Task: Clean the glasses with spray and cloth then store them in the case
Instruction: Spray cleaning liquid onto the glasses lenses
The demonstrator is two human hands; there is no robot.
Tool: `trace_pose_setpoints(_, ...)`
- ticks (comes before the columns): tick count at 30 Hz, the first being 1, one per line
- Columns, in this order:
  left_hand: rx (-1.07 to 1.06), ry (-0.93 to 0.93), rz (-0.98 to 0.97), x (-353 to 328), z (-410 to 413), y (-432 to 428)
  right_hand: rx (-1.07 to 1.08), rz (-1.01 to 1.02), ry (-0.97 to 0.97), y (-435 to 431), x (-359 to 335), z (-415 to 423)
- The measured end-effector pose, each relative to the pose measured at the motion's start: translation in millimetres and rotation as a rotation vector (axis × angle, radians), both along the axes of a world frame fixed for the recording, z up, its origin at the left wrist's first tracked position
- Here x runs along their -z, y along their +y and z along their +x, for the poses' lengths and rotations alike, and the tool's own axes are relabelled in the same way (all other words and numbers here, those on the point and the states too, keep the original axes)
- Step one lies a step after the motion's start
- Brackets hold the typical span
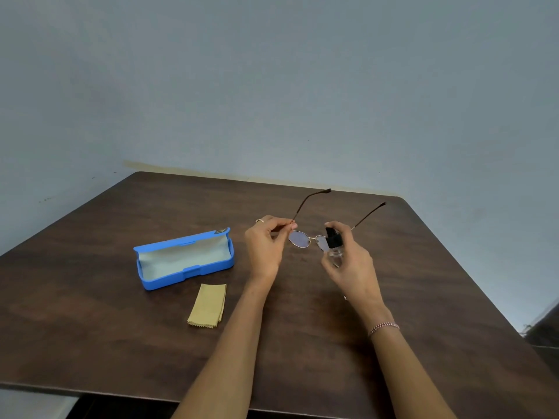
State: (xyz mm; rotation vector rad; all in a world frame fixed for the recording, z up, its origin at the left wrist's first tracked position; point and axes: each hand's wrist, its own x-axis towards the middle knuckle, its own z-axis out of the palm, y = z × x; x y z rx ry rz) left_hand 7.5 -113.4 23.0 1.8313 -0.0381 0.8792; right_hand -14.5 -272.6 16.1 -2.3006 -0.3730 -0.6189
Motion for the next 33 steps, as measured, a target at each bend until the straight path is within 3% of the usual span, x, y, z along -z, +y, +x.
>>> trace_pose_setpoints(16, 0.018, -0.027, 0.041, 1.0, 1.6, -0.5, 0.061, -0.032, -0.002, 4.5, -0.2, -1.6)
trace_pose_setpoints(19, 0.016, -0.019, 0.062, 3.0, 3.2, -0.5, 0.024, 0.101, 0.010, 4.8, -0.1, -0.3)
trace_pose_setpoints(26, -0.003, -0.021, 0.063, 4.6, 4.4, 0.5, -0.326, 0.627, 0.171, -4.7, -7.1, -1.8)
trace_pose_setpoints(33, -0.039, -0.048, 0.030, 4.0, 3.0, 4.2, -0.365, 0.582, 0.267, -6.8, -7.1, -0.9)
